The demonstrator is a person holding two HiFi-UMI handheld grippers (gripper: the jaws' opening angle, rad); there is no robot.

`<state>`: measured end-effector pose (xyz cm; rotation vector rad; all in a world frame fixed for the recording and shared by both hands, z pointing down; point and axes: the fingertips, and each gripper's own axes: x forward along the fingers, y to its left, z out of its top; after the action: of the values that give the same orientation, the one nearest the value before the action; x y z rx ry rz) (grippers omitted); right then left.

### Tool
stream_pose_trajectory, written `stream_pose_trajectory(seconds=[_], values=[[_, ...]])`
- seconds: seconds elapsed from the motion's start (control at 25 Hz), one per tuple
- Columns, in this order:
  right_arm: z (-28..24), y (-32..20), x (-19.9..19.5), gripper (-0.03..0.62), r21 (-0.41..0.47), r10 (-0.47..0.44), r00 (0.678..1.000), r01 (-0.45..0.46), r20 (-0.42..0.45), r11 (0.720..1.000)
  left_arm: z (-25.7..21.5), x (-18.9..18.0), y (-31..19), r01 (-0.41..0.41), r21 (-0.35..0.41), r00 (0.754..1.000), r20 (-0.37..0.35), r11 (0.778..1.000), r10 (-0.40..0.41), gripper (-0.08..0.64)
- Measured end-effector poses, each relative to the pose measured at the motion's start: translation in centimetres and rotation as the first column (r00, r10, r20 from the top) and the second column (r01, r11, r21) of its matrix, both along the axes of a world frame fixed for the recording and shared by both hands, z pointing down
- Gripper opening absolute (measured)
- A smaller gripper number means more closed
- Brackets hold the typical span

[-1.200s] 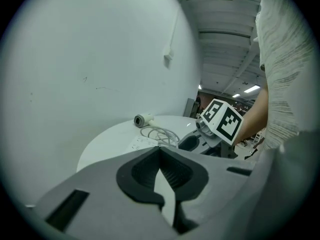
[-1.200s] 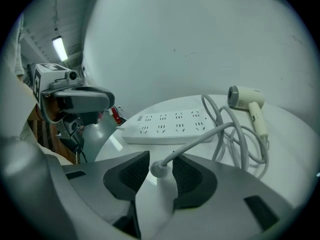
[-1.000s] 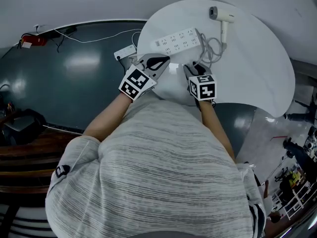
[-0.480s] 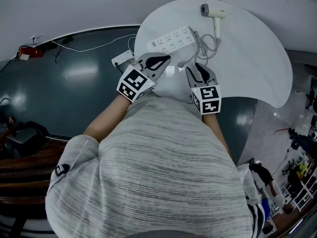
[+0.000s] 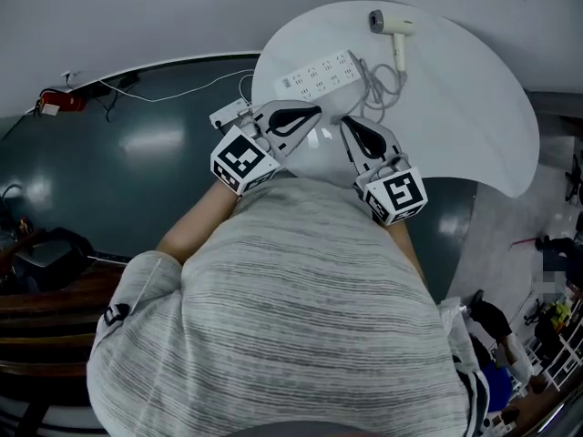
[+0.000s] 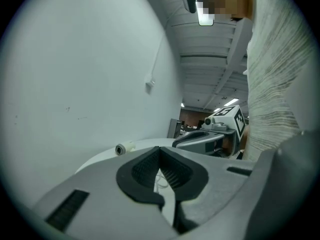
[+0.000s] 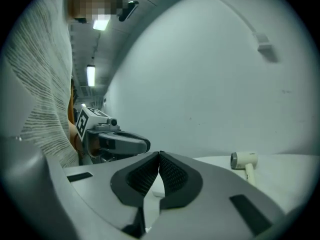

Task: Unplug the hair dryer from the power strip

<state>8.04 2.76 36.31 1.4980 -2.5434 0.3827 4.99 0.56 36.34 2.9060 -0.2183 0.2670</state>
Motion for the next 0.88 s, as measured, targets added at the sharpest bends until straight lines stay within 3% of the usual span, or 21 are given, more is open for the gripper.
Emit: stream_pose_trajectory(seconds=[0.2,0.88], values=[[-0.3,-0.1,-0.8,0.025,0.014,-0.012,1.000,0.013,-0.017,1.000,-0.7,-0.6,0.6,-0.019,0.018,1.000,-0.022,1.000,0.019,0.006],[-0.1,0.0,-1.9,0.025,-0.040,-0.026,1.000,0.026,0.004,0.999,0.0,-0.9,0.8,-0.044,-0.024,0.998,-0.043,0.999,0.043,0.006]])
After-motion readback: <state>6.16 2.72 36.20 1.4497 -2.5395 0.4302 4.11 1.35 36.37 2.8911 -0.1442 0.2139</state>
